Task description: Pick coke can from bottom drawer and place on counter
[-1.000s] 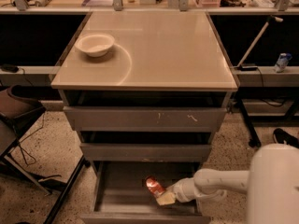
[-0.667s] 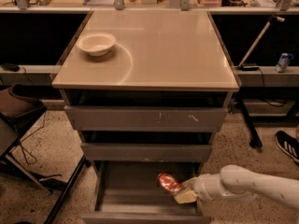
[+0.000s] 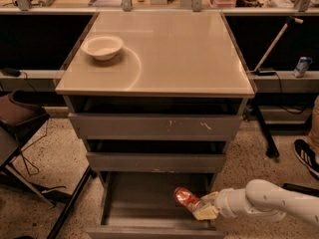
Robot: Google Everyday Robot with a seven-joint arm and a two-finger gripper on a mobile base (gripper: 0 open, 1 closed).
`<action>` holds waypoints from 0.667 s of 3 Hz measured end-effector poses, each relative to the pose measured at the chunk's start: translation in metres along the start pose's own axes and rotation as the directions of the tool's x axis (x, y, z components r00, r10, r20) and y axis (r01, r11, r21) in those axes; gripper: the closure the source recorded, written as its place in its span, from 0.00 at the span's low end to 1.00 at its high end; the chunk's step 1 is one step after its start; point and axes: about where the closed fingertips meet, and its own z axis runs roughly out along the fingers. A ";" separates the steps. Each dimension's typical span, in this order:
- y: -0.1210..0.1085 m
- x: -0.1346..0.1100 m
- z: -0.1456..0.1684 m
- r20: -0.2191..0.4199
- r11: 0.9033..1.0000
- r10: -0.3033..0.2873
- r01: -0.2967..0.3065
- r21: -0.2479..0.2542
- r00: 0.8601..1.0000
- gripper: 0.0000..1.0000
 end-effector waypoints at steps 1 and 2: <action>0.001 -0.035 -0.038 0.029 0.998 -0.054 0.054 0.019 0.998 1.00; 0.020 -0.092 -0.120 0.104 0.987 -0.143 0.134 0.087 0.984 1.00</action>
Offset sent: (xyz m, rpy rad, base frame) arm 0.0116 -0.0524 0.3453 -0.0396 -0.4531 0.0053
